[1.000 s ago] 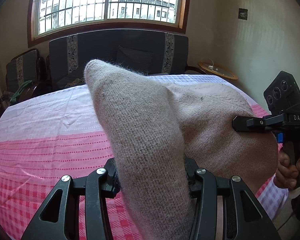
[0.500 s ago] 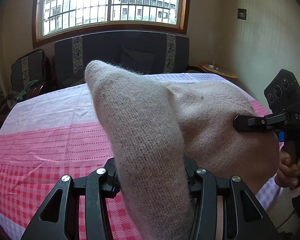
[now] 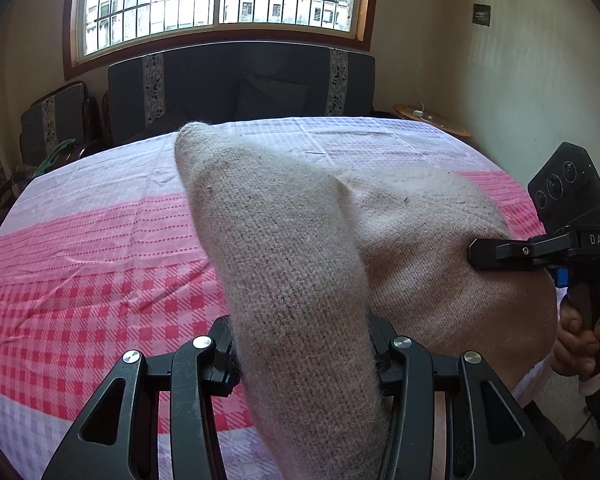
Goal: Fold small clothes
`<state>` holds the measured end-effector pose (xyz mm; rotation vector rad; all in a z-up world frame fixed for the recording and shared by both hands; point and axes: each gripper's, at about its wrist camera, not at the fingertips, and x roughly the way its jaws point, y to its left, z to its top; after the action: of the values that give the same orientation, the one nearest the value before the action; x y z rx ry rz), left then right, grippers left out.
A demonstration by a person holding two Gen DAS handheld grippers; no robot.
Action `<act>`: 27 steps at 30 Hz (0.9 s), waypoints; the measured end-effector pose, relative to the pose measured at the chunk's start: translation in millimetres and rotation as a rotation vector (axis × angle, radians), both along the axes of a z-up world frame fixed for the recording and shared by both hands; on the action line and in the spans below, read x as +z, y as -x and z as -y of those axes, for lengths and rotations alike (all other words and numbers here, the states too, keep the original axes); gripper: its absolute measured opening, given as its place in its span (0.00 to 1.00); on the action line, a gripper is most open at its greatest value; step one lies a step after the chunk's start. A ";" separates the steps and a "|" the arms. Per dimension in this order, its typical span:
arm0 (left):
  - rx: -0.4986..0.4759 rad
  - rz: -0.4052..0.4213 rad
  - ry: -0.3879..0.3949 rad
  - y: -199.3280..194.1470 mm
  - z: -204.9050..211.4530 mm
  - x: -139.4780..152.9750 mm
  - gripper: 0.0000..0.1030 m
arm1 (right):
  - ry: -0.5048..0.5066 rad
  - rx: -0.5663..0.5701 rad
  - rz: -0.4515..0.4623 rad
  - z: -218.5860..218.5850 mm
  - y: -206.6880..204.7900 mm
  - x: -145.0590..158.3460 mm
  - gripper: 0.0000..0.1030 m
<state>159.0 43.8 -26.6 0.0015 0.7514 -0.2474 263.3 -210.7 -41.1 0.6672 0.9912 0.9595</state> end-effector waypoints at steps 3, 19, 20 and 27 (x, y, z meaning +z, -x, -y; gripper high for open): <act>0.000 -0.014 -0.002 6.9 -0.9 -11.6 0.46 | 0.014 0.000 -0.019 -3.7 6.0 -9.4 0.28; 0.135 0.188 -0.099 47.4 -15.6 -25.5 0.86 | 0.092 -0.058 -0.004 -3.6 19.9 -25.6 0.39; 0.161 0.217 -0.111 52.6 -17.8 -22.2 0.87 | 0.123 -0.066 0.015 -3.5 22.0 -23.4 0.42; 0.297 0.404 -0.124 97.9 -20.0 18.5 0.95 | 0.365 -0.221 0.382 0.5 90.6 48.7 0.50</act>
<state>61.1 63.8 -8.0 0.0553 0.3560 0.0833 172.7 -211.3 7.7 0.2645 0.7086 0.6555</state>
